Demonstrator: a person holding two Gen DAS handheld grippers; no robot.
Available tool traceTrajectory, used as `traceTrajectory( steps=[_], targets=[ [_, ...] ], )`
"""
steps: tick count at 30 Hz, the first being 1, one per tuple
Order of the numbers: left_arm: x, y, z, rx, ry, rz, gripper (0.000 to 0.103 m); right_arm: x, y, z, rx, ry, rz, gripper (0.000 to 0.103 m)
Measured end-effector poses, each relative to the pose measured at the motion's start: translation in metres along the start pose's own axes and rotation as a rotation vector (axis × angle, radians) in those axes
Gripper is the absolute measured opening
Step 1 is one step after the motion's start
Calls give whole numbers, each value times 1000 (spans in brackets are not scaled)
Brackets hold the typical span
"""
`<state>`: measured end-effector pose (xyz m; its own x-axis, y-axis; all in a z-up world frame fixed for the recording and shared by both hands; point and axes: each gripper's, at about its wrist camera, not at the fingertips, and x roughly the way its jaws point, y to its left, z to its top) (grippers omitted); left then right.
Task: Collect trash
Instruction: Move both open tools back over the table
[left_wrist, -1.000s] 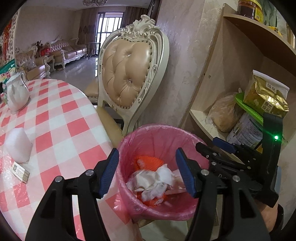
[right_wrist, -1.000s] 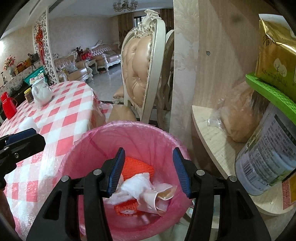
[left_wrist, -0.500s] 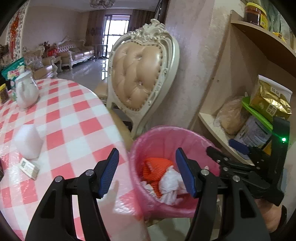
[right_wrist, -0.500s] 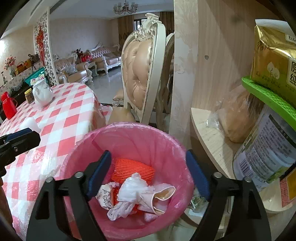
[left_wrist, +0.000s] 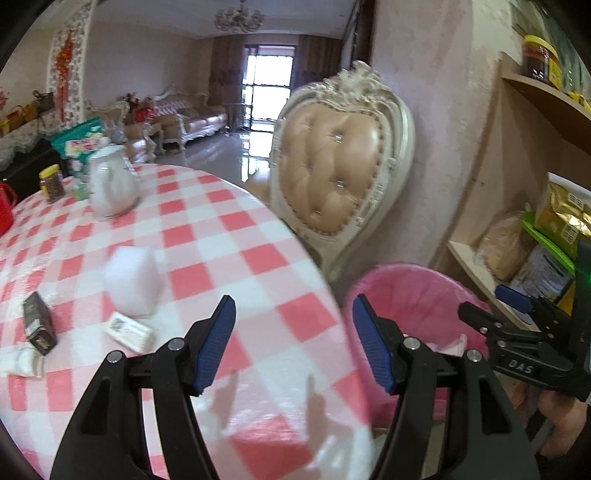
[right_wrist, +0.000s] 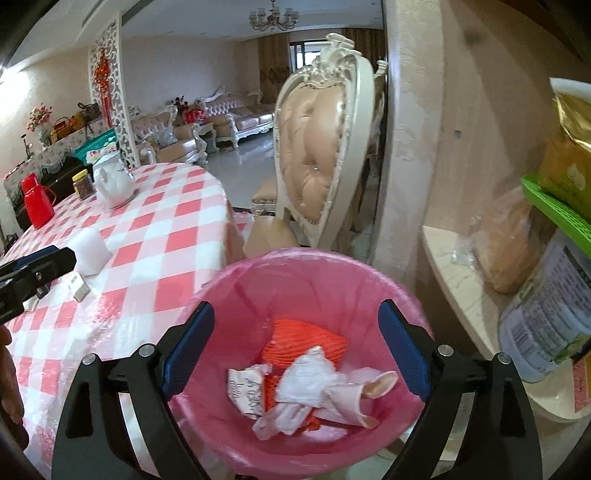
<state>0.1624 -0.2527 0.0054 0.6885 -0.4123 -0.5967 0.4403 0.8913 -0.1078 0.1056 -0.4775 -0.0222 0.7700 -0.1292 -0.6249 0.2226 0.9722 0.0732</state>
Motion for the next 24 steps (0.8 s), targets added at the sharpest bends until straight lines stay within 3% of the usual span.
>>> traceTrajectory(
  steps=[10,24],
  targets=[
    [-19,70,-8,-60,-34,124,68,3,44,1,-53,10,45,85],
    [-44,182,-25,-228,-40,275,71,20,110,3,-125,43,108,85]
  ],
)
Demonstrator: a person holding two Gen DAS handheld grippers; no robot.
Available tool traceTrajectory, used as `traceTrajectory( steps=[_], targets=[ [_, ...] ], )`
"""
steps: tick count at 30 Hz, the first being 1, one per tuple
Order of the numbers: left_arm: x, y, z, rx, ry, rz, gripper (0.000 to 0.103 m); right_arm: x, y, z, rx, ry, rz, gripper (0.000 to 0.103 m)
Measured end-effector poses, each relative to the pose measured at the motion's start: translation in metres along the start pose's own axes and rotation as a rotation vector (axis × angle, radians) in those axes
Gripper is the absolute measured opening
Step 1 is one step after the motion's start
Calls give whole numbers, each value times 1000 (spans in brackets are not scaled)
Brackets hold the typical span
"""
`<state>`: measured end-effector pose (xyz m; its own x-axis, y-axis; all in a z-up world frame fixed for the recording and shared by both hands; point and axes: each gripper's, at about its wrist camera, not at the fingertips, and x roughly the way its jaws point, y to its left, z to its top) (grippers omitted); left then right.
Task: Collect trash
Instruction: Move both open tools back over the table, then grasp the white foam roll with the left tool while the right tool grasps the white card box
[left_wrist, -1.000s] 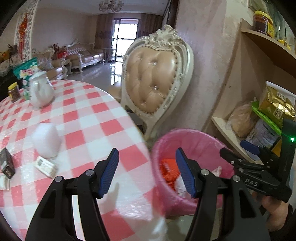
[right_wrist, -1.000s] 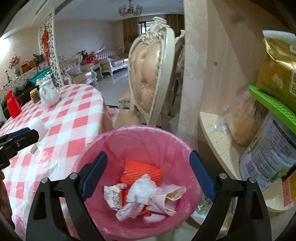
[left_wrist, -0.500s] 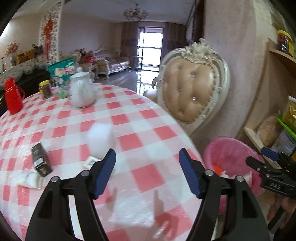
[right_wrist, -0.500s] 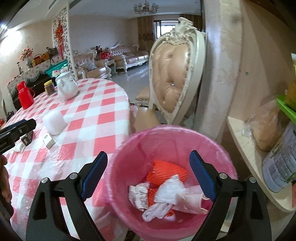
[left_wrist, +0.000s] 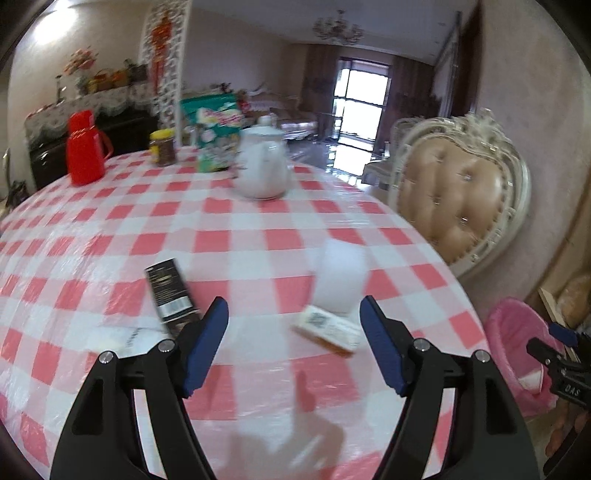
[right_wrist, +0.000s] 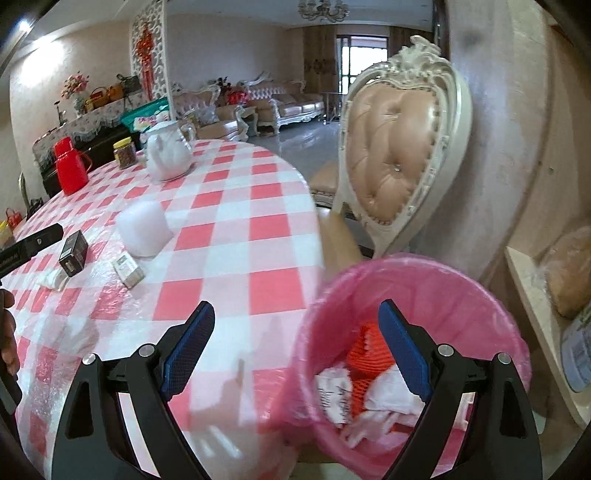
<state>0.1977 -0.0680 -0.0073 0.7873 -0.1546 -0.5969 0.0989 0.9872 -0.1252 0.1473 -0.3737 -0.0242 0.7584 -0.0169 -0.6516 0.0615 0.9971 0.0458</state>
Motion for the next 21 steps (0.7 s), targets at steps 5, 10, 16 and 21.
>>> traceTrajectory(
  steps=[5,10,16,21],
  targets=[
    [2,36,3,-84,15,64,71,9,26,6,-25,0,34,85],
    [8,60,1,-141,39,118,70,19,59,13,-61,0,80,85],
    [14,85,-2,-197,66,173,70,30,91,20,-92,0,127,85],
    [20,103,-7,-252,98,224,70,42,114,25,-119,9,162,85]
  ],
)
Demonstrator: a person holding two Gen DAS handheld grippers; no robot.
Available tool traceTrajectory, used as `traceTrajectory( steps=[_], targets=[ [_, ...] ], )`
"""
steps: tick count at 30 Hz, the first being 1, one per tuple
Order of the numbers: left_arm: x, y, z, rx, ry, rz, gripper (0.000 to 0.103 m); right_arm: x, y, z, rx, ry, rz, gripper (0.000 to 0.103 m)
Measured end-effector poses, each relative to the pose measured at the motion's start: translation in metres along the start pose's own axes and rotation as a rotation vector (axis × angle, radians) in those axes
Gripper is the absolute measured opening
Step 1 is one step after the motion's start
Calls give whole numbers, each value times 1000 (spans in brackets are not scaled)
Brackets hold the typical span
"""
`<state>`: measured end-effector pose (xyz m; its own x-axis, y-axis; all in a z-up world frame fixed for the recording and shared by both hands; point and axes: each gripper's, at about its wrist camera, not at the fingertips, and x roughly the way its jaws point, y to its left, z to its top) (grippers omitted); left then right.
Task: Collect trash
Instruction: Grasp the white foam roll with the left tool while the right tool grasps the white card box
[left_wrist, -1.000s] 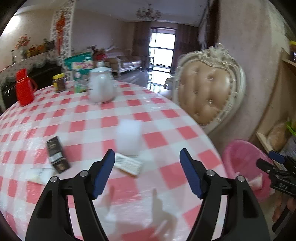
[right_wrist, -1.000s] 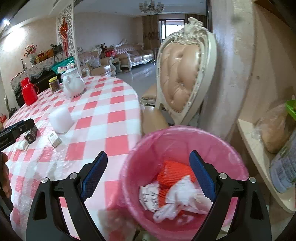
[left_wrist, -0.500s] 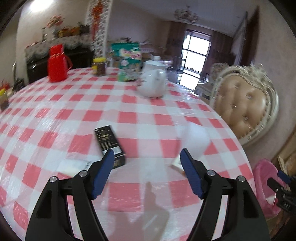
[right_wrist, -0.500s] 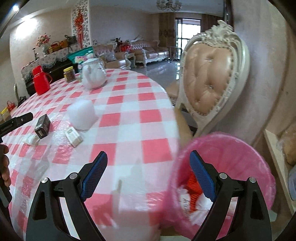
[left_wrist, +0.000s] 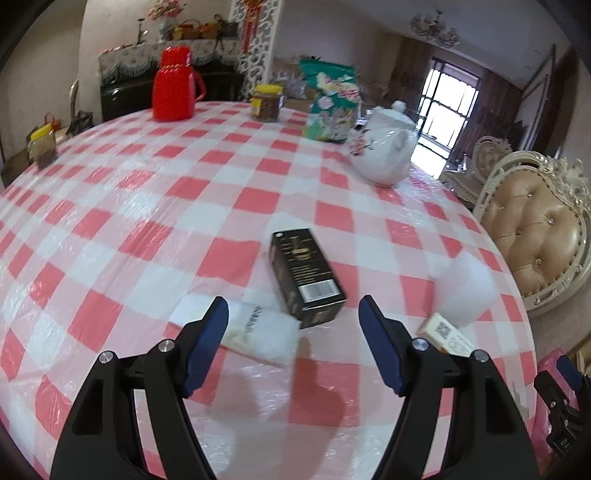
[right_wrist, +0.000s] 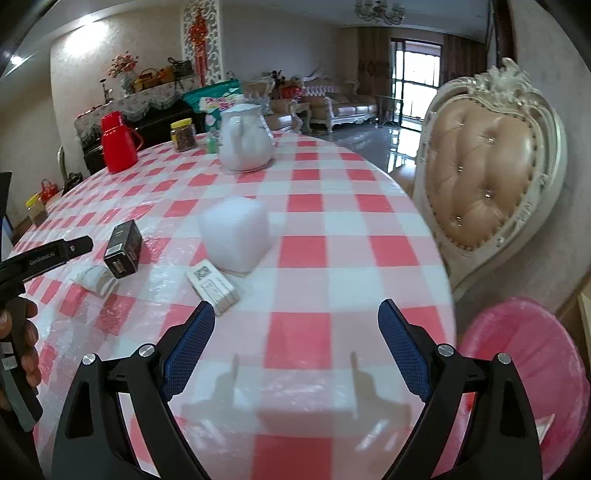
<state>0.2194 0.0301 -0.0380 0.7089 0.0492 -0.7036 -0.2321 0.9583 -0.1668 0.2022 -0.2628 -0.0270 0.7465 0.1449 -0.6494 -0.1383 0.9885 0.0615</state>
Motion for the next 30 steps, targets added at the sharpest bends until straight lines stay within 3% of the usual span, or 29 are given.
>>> traceTrajectory(
  steps=[13,30],
  targets=[
    [25,27,0,-92,49,95,70,37,39,10,-64,43,54,85],
    [54,29,-6,-28,127,193,70,84,63,15,-121,131,78,81]
  ],
)
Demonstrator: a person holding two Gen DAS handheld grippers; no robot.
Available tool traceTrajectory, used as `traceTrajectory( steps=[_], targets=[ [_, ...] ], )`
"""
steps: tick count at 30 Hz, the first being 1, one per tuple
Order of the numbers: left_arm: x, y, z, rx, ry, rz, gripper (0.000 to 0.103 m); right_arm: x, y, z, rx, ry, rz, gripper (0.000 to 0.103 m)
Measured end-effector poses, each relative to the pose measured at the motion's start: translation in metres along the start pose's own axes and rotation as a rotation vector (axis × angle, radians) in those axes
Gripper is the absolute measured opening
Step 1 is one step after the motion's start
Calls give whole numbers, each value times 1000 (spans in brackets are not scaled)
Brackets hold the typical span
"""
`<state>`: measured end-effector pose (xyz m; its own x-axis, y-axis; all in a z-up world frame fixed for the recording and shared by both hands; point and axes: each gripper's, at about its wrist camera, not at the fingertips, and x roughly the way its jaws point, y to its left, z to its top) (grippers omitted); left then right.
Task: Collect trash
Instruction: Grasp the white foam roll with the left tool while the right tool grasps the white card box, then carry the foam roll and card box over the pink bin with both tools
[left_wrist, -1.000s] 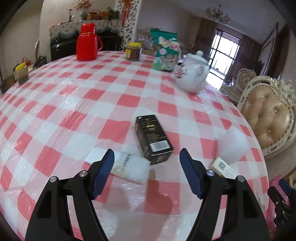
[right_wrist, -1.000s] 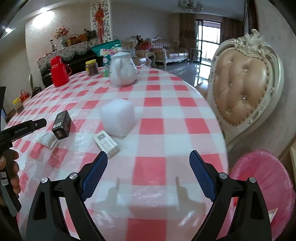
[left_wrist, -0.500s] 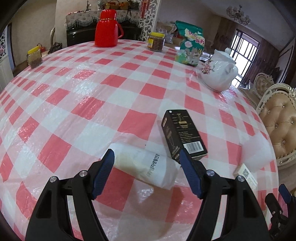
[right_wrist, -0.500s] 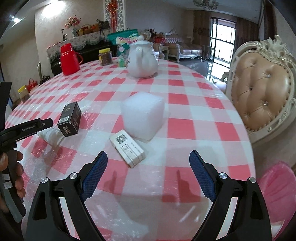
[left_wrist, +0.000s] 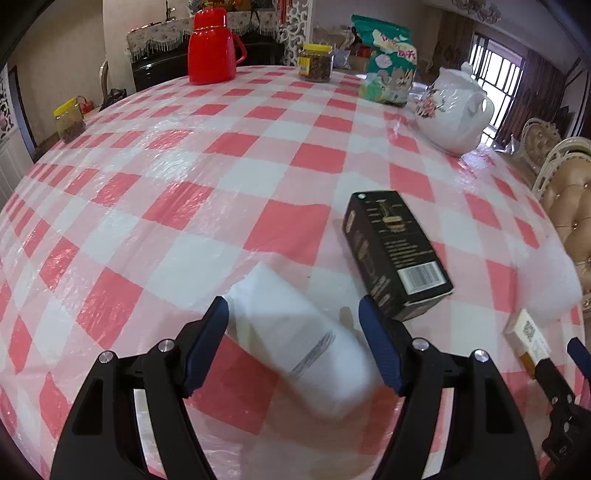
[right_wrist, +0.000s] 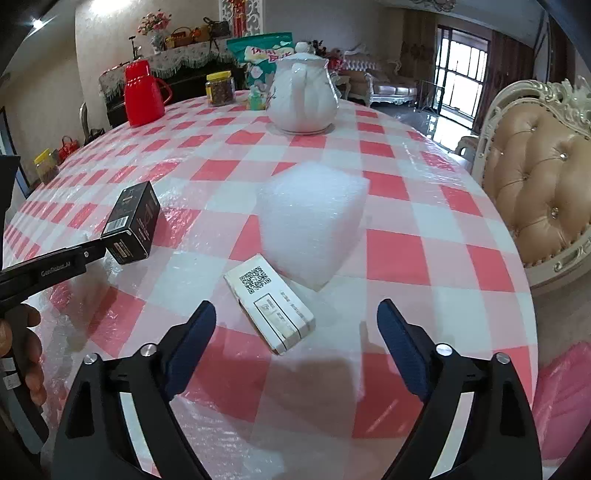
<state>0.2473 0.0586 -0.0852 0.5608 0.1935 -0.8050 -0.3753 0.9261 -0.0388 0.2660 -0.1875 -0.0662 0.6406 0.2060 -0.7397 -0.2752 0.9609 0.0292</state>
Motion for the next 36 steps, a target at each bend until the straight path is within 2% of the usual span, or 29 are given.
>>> traceTrajectory(
  steps=[2,5,6,8,10,11,12,18,28,36],
  targets=[
    [4,5,0,-21,25,3,70,5,1,2,-4,9,1,78],
    [5,5,-1,-14,32,11,69,10,1,2,-5,26,6,68],
    [5,5,-2,-7,34,10,56,13,1,2,-5,33,7,66],
    [4,2,-2,9,37,27,39,16,2,3,-8,43,11,57],
    [4,1,-3,17,41,22,31,17,3,3,-13,50,17,50],
    [4,1,-2,20,41,20,23,18,4,3,-16,52,17,47],
    [3,1,-2,22,42,15,22,19,5,3,-20,56,18,43],
    [-2,0,-1,25,24,-29,19,18,8,-1,-34,60,38,38],
    [-13,-2,1,41,-10,-120,17,-3,9,-16,-26,53,67,38],
    [-32,-14,-7,92,-43,-191,17,-29,-10,-35,15,34,47,38]
  ],
)
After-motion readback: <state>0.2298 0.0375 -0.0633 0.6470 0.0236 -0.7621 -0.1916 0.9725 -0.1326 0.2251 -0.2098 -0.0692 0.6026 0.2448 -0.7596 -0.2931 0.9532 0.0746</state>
